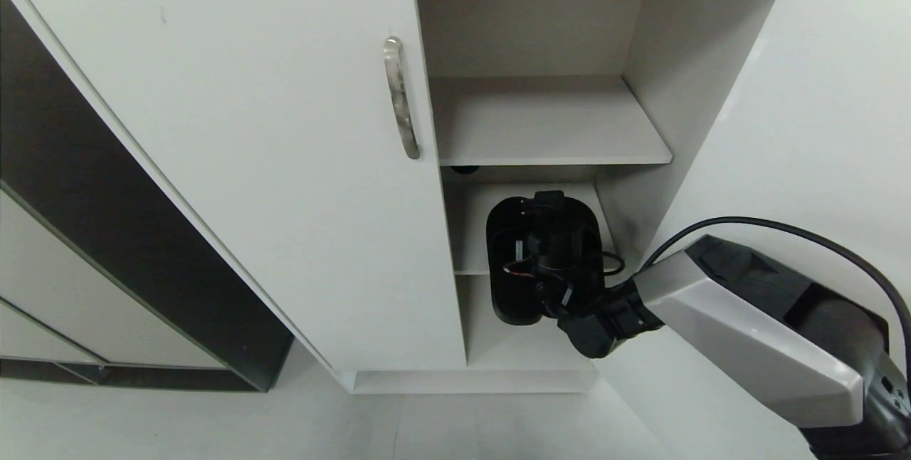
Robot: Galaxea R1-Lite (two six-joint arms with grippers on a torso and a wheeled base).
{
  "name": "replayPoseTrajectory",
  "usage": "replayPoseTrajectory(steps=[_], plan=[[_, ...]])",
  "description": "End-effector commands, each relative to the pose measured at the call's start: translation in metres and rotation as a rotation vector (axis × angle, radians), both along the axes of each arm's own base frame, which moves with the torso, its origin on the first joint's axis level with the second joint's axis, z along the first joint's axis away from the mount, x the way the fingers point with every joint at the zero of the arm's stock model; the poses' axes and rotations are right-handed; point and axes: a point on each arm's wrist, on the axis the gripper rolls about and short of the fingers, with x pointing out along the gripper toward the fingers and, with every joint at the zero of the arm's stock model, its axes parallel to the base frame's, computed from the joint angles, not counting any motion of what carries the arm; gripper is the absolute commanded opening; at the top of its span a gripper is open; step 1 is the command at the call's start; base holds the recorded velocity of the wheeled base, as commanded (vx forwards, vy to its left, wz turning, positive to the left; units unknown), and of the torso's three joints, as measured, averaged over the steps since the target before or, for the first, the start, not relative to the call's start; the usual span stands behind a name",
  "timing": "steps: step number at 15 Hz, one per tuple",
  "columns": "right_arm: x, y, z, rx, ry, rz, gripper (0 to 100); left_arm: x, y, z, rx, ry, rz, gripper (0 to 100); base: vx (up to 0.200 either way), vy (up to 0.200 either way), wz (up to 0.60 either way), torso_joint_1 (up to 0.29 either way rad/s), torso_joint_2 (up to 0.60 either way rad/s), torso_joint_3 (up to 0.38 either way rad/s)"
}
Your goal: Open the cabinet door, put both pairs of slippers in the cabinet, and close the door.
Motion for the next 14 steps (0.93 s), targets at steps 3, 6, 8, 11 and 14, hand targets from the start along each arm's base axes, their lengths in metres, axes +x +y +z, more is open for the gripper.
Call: replayPoseTrajectory(steps=[3, 6, 8, 11, 14], plan=[[0.037, 0.000, 0.017, 0.019, -0.022, -0.037, 0, 0.000, 0.000, 0.000, 0.000, 0.001, 0.000, 0, 0.000, 0.000, 0.00, 0.000, 0.00, 0.000], [0.055, -0.005, 0.016, 0.033, -0.003, -0.064, 0, 0.000, 0.000, 0.000, 0.000, 0.001, 0.000, 0, 0.000, 0.000, 0.00, 0.000, 0.00, 0.000], [0.060, -0.008, -0.001, 0.008, 0.044, -0.070, 0, 0.000, 0.000, 0.000, 0.000, 0.001, 0.000, 0, 0.000, 0.000, 0.00, 0.000, 0.00, 0.000], [0.062, -0.010, -0.004, 0.007, 0.049, -0.052, 0, 0.000, 0.000, 0.000, 0.000, 0.001, 0.000, 0, 0.000, 0.000, 0.00, 0.000, 0.00, 0.000], [0.064, -0.013, -0.002, 0.010, 0.042, -0.050, 0, 0.000, 0.000, 0.000, 0.000, 0.001, 0.000, 0, 0.000, 0.000, 0.00, 0.000, 0.00, 0.000]])
